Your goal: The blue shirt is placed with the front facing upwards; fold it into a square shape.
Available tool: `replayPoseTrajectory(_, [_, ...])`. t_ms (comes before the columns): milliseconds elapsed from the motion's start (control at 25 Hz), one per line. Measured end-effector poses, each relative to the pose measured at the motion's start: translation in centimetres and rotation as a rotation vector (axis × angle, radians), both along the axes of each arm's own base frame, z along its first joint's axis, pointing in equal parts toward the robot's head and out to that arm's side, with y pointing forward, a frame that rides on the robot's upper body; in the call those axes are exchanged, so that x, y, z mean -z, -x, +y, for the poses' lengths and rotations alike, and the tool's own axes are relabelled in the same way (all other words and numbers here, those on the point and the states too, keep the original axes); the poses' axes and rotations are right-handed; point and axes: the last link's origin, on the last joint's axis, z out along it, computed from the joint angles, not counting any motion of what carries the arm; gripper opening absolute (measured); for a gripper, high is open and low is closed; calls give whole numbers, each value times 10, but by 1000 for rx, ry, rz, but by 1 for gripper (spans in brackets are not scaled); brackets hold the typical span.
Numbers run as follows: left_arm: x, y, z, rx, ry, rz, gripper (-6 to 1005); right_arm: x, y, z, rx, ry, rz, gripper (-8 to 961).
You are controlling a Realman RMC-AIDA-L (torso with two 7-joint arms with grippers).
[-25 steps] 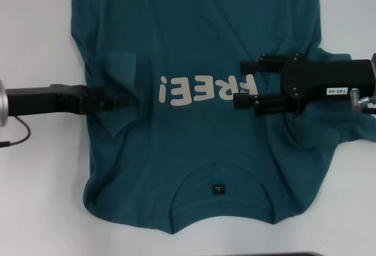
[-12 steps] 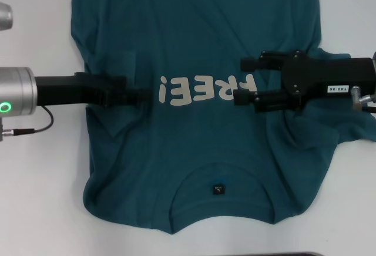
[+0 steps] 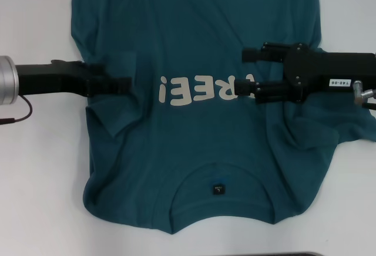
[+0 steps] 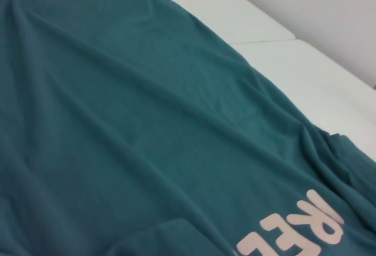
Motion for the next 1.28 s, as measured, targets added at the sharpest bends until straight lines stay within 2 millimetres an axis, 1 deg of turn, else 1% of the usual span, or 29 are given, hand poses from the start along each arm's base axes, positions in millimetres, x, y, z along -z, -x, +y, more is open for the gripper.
replayPoseTrajectory(80, [0, 0, 0, -14, 5, 25, 875, 0, 0, 0, 1, -2, 5, 913])
replayPoseTrajectory(280, [6, -9, -1, -17, 46, 51, 876, -1, 1, 0, 4, -4, 11, 913])
replayPoseTrajectory(560, [30, -20, 2, -5, 81, 89, 875, -1, -1, -1, 10, -8, 12, 913])
replayPoseTrajectory(680, [35, -23, 3, -5, 81, 101, 874, -2, -2, -1, 10, -8, 11, 913])
replayPoseTrajectory(840, [38, -22, 4, -16, 74, 106, 874, -2, -2, -3, 7, -3, 13, 913])
replayPoseTrajectory(1120, [36, -20, 6, -34, 61, 114, 875, -4, -5, -6, 10, -2, 15, 913])
replayPoseTrajectory(1280, [36, -17, 8, -54, 61, 149, 876, -4, -5, -6, 12, -3, 14, 913])
